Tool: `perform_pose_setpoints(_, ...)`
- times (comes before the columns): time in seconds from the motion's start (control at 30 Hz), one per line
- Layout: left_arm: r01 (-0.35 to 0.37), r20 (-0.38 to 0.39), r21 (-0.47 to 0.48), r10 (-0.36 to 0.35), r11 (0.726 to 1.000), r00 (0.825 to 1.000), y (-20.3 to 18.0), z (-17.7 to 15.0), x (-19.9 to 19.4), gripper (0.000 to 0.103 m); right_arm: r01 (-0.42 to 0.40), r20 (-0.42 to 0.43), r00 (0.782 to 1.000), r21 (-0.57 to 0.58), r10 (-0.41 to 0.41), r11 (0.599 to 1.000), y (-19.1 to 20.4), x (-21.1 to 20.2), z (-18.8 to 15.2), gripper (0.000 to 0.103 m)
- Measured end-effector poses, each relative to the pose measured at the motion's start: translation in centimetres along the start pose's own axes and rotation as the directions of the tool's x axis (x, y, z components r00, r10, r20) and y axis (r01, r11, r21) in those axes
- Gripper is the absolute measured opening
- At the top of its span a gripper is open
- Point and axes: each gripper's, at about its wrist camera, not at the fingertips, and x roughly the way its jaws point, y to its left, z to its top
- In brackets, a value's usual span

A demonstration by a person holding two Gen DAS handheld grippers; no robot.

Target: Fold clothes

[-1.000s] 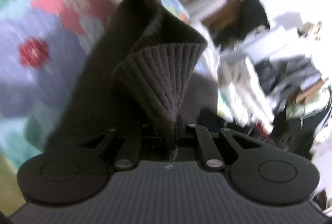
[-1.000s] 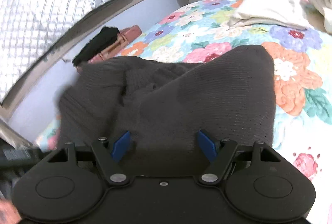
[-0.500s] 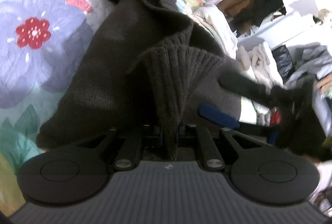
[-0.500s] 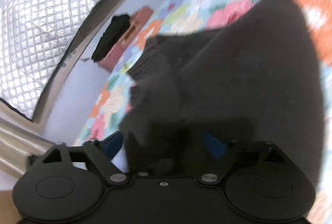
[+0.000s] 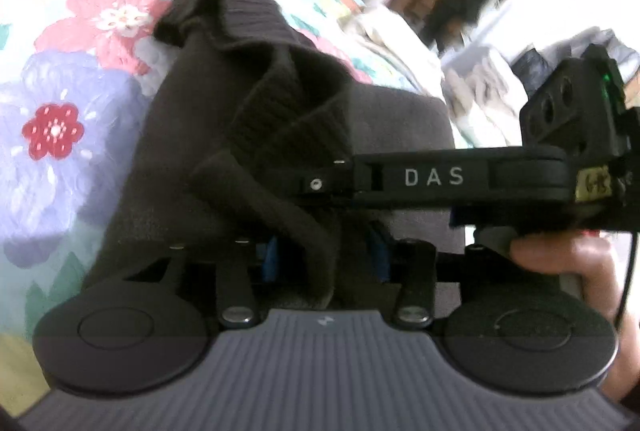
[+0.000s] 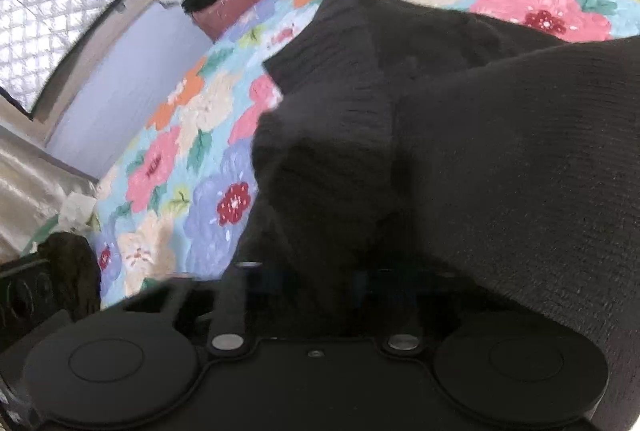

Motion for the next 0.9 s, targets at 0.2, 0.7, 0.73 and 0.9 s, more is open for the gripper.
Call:
perform_pose_setpoints(0.2, -0.015, 0.048, 0.020, 0.014, 1.000, 0.999, -0.3, 0.9, -2.2, 0.073, -0.083, 0.136, 0.987, -0.023, 0.085, 0.996, -0.1, -2.2, -0.9, 0.016)
perform_pose_setpoints(0.7, 0.155, 0.091, 0.228, -0.180, 0.961, 0.980, -8.8, -1.0, -4.0, 0.043, -0.272, 0.390, 0.898, 0.131, 0.203, 0.953, -1.1, -11.8, -5.9, 0.016)
perform_pose_setpoints(0.73, 0.173, 0.055, 0.225, -0.190, 0.959, 0.980, -9.1, -1.4, -3.1, 0.041, -0.247, 0.398, 0.901, 0.144, 0.173, 0.958, -1.7, -12.4, -6.9, 0.016)
perform_pose_setpoints(0.9, 0.169, -0.165, 0.104, -0.151, 0.980, 0.975, -8.1, -3.3, 3.5, 0.041, -0.055, 0.361, 0.932, 0.256, -0.042, 0.965, -5.2, -13.3, -10.7, 0.015)
